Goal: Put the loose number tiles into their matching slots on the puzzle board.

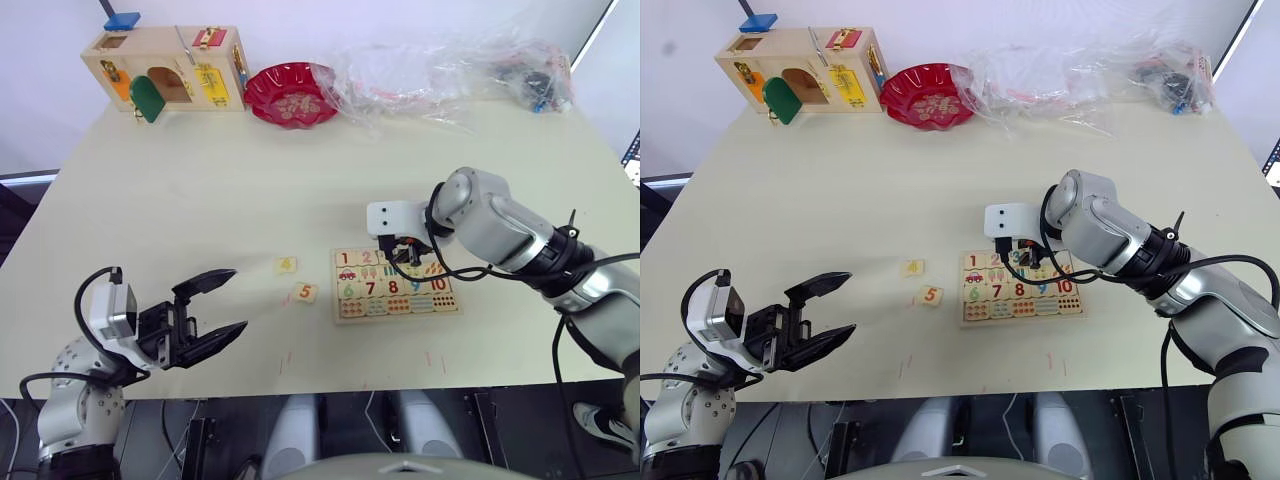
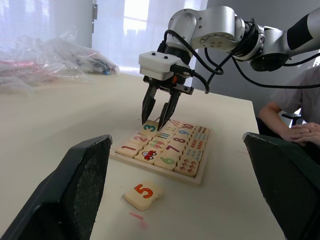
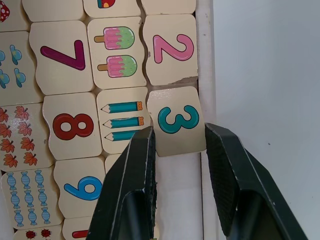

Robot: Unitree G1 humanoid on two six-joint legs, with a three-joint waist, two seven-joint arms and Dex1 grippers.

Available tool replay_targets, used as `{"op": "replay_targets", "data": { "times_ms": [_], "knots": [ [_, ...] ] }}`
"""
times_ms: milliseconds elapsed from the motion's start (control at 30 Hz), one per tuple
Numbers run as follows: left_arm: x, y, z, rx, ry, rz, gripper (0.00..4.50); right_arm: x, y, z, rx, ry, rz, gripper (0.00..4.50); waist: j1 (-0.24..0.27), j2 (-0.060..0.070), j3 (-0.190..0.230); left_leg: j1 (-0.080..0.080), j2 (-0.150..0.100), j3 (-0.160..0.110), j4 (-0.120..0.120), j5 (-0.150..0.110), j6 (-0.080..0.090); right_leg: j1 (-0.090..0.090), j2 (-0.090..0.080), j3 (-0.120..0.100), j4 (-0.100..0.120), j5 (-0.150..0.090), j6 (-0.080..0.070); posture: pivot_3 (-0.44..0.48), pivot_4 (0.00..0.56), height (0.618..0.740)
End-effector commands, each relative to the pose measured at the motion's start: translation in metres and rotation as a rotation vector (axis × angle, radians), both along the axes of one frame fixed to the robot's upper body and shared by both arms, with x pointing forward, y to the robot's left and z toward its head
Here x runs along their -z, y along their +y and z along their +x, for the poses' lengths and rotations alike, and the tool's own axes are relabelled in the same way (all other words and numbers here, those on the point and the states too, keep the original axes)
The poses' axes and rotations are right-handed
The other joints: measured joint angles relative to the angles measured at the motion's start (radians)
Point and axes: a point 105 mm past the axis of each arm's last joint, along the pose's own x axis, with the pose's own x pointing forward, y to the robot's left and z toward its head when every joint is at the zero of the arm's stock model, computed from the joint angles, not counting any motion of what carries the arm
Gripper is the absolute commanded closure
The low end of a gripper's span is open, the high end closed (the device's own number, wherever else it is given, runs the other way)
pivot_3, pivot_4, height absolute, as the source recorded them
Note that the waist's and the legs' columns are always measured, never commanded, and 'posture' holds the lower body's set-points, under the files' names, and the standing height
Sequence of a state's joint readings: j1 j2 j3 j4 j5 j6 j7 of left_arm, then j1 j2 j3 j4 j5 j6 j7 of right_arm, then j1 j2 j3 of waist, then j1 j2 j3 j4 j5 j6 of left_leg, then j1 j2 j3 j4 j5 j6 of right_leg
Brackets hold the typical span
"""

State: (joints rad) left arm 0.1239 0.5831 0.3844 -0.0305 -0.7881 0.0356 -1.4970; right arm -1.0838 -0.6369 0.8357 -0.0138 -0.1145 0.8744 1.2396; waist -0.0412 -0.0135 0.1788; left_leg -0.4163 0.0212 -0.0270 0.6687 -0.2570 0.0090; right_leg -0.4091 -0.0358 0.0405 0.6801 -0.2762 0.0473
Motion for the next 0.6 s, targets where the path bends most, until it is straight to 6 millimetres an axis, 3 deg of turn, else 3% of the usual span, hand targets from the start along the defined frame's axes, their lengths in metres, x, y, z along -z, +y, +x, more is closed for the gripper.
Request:
{"op": "replay_targets", "data": {
  "times_ms": [33, 600],
  "knots": [
    [-0.0082, -0.0001, -0.003, -0.001, -0.04, 0.003, 0.0, -0.0024, 0.0, 0.001, -0.005, -0.006, 0.014, 3.62, 0.0, 0.0, 0.0, 0.0, 0.0, 0.0, 0.0, 0.0, 0.0, 0.0, 0.0, 0.0, 0.0, 0.0, 0.0, 0.0, 0.15, 0.74],
    [-0.0085, -0.0009, -0.0026, 0.0, -0.04, 0.002, 0.0, -0.0037, 0.001, 0.0034, -0.005, -0.018, 0.018, 3.62, 0.0, 0.0, 0.0, 0.0, 0.0, 0.0, 0.0, 0.0, 0.0, 0.0, 0.0, 0.0, 0.0, 0.0, 0.0, 0.0, 0.15, 0.74]
  ]
}}
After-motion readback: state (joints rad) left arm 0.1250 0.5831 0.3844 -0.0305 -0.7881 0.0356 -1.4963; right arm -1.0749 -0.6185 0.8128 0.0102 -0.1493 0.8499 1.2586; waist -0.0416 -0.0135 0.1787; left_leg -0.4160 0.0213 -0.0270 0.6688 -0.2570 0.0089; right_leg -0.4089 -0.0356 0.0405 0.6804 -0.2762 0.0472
